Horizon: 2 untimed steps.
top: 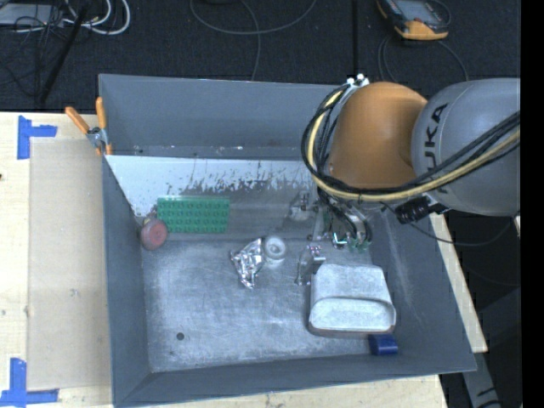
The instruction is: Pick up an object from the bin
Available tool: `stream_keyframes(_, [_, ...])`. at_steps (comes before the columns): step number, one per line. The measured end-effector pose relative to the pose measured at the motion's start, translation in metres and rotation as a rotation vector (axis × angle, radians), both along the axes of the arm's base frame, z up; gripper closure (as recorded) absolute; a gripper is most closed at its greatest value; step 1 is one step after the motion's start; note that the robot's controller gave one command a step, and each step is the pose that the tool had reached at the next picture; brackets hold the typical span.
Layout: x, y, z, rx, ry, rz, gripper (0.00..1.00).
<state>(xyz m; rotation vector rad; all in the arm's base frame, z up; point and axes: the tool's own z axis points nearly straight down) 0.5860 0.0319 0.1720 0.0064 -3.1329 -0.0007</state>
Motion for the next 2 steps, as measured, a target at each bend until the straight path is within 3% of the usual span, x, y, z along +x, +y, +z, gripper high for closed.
stream_keyframes(1, [0.0386, 0.0040, -0.0941, 0.001, -0.032, 0.315, 0.00])
stream_keyframes(2, [0.0409, 0.0044, -0.0906, 0.002, -0.041, 0.311, 1.00])
